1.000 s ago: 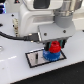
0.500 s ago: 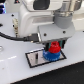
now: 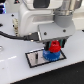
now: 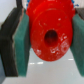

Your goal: Insert the blue gear onto the right peg, followed by the red gear

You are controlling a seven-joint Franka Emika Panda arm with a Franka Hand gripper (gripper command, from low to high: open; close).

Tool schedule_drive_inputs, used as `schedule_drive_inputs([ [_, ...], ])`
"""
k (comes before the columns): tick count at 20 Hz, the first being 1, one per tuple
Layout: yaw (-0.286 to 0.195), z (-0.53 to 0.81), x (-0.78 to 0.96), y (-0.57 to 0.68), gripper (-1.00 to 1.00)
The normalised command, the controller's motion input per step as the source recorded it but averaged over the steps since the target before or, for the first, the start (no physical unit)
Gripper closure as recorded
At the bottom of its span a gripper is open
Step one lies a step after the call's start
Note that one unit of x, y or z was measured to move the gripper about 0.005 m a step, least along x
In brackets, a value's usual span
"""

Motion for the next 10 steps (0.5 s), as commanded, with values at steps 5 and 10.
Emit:
schedule_drive_inputs([
  [5,0.000,0.08,0.04,-0.04,1.00],
  [10,0.000,0.10,0.02,-0.05,1.00],
])
